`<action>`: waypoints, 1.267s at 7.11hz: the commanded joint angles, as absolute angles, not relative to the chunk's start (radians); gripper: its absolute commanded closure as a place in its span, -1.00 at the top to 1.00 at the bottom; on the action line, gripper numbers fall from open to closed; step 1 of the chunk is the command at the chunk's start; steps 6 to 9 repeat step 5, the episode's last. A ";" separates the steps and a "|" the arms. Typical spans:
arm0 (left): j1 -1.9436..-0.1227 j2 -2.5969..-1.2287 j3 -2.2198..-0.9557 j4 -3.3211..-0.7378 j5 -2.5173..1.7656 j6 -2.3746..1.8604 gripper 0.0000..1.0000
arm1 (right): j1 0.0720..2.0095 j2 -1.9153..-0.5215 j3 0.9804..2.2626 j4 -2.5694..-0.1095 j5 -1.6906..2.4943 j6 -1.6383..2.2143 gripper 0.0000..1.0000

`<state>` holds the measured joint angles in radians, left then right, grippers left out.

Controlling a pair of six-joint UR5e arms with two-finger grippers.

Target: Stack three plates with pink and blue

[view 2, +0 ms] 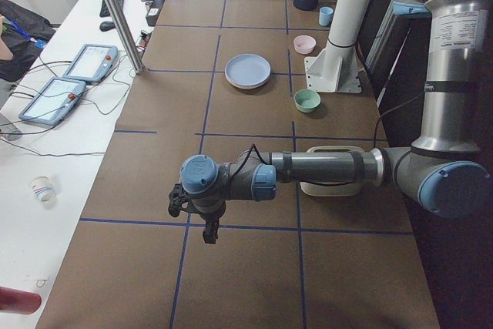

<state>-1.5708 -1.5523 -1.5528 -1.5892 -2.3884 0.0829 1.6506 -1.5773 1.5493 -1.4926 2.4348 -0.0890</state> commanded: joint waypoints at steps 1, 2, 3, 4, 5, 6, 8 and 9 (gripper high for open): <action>-1.571 -1.552 -1.551 -1.589 -2.387 0.083 1.00 | 1.651 -1.580 1.555 -1.493 2.436 -0.089 1.00; -1.571 -1.552 -1.555 -1.589 -2.387 0.081 1.00 | 1.651 -1.578 1.557 -1.493 2.436 -0.089 1.00; -1.571 -1.552 -1.555 -1.589 -2.388 0.081 1.00 | 1.651 -1.578 1.557 -1.493 2.436 -0.089 1.00; -1.571 -1.554 -1.557 -1.589 -2.388 0.080 1.00 | 1.651 -1.580 1.557 -1.491 2.436 -0.089 1.00; -1.571 -1.554 -1.557 -1.589 -2.388 0.081 1.00 | 1.651 -1.580 1.557 -1.491 2.436 -0.089 1.00; -1.571 -1.554 -1.557 -1.589 -2.388 0.081 1.00 | 1.651 -1.580 1.557 -1.491 2.436 -0.089 1.00; -1.571 -1.554 -1.557 -1.589 -2.388 0.081 1.00 | 1.651 -1.580 1.557 -1.491 2.436 -0.089 1.00; -1.571 -1.554 -1.557 -1.589 -2.388 0.081 1.00 | 1.651 -1.580 1.557 -1.491 2.436 -0.089 1.00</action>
